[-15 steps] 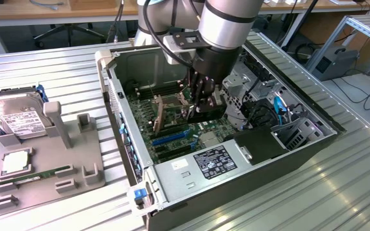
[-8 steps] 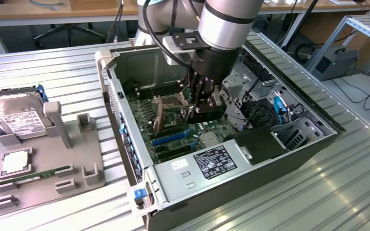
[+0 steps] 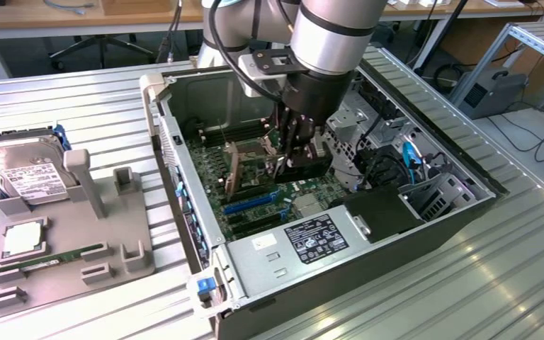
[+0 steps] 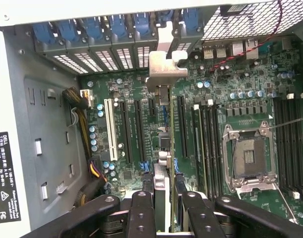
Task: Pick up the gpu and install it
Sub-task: 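Insert the gpu into the slot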
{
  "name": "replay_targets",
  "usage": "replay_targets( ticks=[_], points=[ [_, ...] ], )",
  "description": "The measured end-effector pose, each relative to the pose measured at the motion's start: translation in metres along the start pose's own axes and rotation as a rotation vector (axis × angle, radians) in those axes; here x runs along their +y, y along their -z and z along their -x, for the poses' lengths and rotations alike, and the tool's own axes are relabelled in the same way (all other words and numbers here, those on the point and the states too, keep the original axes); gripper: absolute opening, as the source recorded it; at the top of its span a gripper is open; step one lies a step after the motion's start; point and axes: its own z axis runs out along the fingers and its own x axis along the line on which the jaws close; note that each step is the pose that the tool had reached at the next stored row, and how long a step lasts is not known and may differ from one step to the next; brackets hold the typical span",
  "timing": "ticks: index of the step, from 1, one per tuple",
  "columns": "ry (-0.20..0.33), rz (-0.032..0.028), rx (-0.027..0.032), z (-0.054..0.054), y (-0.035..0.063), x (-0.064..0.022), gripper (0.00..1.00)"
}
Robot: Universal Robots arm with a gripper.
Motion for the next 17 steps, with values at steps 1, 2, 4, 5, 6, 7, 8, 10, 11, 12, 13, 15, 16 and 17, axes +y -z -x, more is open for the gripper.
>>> replay_targets(
  ticks=[1, 2, 4, 5, 6, 7, 8, 10, 11, 12, 13, 15, 16, 17],
  points=[
    [0.000, 0.0000, 0.0000, -0.0001, -0.0001, 0.0002, 0.27],
    [0.000, 0.0000, 0.0000, -0.0002, -0.0001, 0.0003, 0.27],
    [0.000, 0.0000, 0.0000, -0.0004, -0.0003, 0.0005, 0.27],
    [0.000, 0.0000, 0.0000, -0.0005, -0.0003, 0.0007, 0.27],
    [0.000, 0.0000, 0.0001, -0.0006, -0.0004, 0.0007, 0.27],
    [0.000, 0.0000, 0.0000, -0.0007, -0.0005, 0.0009, 0.27],
    [0.000, 0.0000, 0.0000, -0.0008, -0.0006, 0.0010, 0.27],
    [0.000, 0.0000, 0.0000, -0.0011, -0.0008, 0.0013, 0.27],
    [0.000, 0.0000, 0.0000, -0.0012, -0.0009, 0.0015, 0.27],
    [0.000, 0.0000, 0.0000, -0.0013, -0.0010, 0.0016, 0.27],
    [0.000, 0.0000, 0.0000, -0.0014, -0.0011, 0.0017, 0.27],
    [0.000, 0.0000, 0.0000, -0.0016, -0.0013, 0.0020, 0.27],
    [0.000, 0.0000, 0.0000, -0.0017, -0.0013, 0.0021, 0.27],
    [0.000, 0.0000, 0.0000, -0.0026, -0.0023, 0.0035, 0.27]
  ],
)
